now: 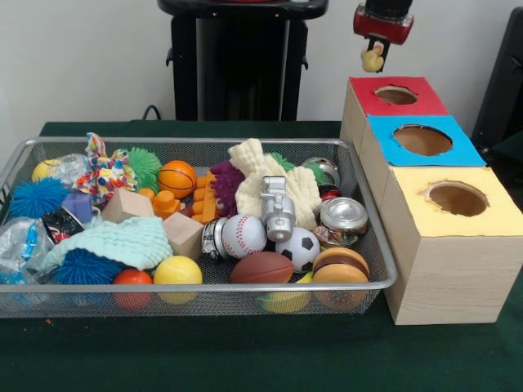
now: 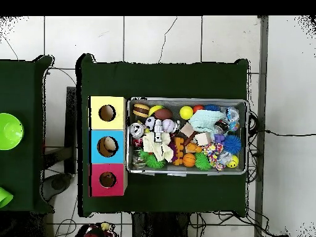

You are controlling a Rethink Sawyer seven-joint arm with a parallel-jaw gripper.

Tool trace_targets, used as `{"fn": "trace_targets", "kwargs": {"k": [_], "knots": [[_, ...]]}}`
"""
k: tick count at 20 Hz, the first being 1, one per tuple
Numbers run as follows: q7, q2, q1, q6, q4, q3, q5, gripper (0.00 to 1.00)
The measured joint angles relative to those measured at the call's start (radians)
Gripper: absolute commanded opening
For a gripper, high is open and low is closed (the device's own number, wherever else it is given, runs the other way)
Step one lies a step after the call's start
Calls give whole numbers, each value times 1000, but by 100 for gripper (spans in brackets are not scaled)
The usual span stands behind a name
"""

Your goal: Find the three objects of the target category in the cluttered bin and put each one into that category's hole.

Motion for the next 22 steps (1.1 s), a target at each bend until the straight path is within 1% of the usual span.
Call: {"fn": "trace_targets", "kwargs": {"k": [2, 3, 8, 13, 16, 17, 22], "knots": [[0, -33, 13, 71, -26, -32, 2, 0], [0, -41, 17, 81, -34, -43, 2, 0], [0, -46, 39, 85, -87, -98, 2, 0], [0, -42, 74, 91, -186, -182, 1, 0], [0, -41, 74, 110, -218, -202, 0, 0], [0, -35, 73, 151, -232, -212, 0, 0], [0, -26, 66, 259, -273, -226, 0, 0]]}}
